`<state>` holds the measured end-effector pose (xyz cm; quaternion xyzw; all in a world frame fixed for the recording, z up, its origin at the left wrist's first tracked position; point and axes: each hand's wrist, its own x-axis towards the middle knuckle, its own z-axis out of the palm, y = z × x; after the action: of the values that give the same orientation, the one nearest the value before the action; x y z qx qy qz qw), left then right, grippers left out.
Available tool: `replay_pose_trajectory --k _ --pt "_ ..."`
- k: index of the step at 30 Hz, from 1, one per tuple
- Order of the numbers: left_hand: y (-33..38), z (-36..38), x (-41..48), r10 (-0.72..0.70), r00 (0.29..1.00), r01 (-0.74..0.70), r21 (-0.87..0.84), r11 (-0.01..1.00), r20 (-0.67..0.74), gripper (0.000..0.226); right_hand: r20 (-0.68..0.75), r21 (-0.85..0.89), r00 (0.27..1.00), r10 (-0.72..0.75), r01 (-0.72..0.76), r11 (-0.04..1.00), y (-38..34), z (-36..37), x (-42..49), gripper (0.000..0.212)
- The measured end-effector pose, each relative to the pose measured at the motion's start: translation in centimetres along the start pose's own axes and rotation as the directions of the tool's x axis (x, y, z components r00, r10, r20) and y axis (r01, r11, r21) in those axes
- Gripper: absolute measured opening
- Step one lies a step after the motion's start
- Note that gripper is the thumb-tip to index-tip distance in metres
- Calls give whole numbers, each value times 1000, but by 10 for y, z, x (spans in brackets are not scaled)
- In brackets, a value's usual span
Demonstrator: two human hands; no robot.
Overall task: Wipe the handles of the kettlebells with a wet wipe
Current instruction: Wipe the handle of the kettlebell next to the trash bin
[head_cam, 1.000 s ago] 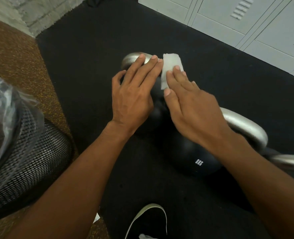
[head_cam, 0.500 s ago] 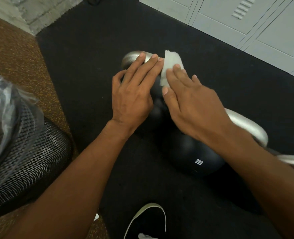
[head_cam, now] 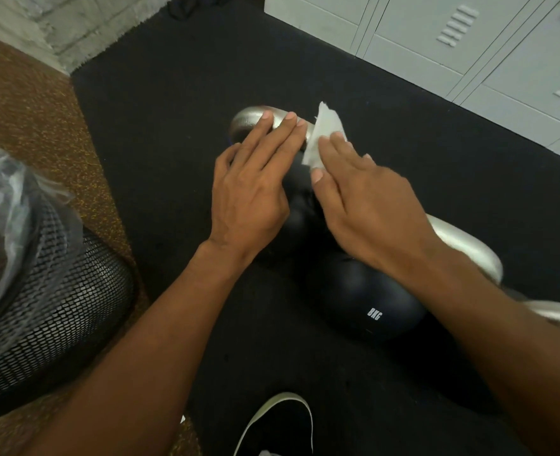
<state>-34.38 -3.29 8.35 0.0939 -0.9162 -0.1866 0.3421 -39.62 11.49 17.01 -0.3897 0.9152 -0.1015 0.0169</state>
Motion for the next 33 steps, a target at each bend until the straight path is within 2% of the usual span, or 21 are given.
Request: replay_pose_trajectory --k 3,6,8,12,15,17,19,22,24,27,30,32,33 --pt "4 -4 2 -45 998 46 -43 998 34 57 -34 30 999 18 -17 999 7 2 12 50" --pt "19 -10 1 -155 988 154 -184 971 7 59 -42 88 998 52 -48 995 11 -3 29 48" --pt "29 -14 -6 -222 975 204 -279 938 -32 58 -36 53 999 22 -20 998 8 -4 25 47" --pt "38 -24 -17 -276 959 243 -321 916 -60 50 3 -40 1000 -25 26 999 -2 3 -1 57" --pt "41 -28 -16 -317 947 277 -362 890 -57 47 -16 -40 999 -41 41 998 -1 7 -4 54" --pt "35 -29 -13 -286 957 258 -304 917 -51 48 -51 -29 998 -48 46 998 4 6 6 51" --pt "22 -29 -5 -191 981 185 -153 971 -30 52 -74 -26 996 -44 42 999 8 5 18 52" --pt "2 -24 11 -70 997 70 30 997 25 56 -88 -56 995 -39 34 998 4 10 19 56" --pt "-5 -17 17 18 999 -22 94 995 42 56 -61 -141 994 -90 81 987 4 19 9 61" --pt "-11 -8 18 50 999 -49 120 992 -5 56 -43 -229 981 -188 173 958 13 20 7 62" --pt "-13 -4 16 57 997 -52 100 994 -51 55 -162 -83 968 -191 179 980 15 4 20 44" --pt "-15 -3 16 71 996 -65 94 993 -59 55 -77 96 990 -117 124 988 21 -9 38 36" --pt "-17 -3 17 78 995 -72 93 993 -62 56 32 214 997 -74 66 975 24 -16 49 36"
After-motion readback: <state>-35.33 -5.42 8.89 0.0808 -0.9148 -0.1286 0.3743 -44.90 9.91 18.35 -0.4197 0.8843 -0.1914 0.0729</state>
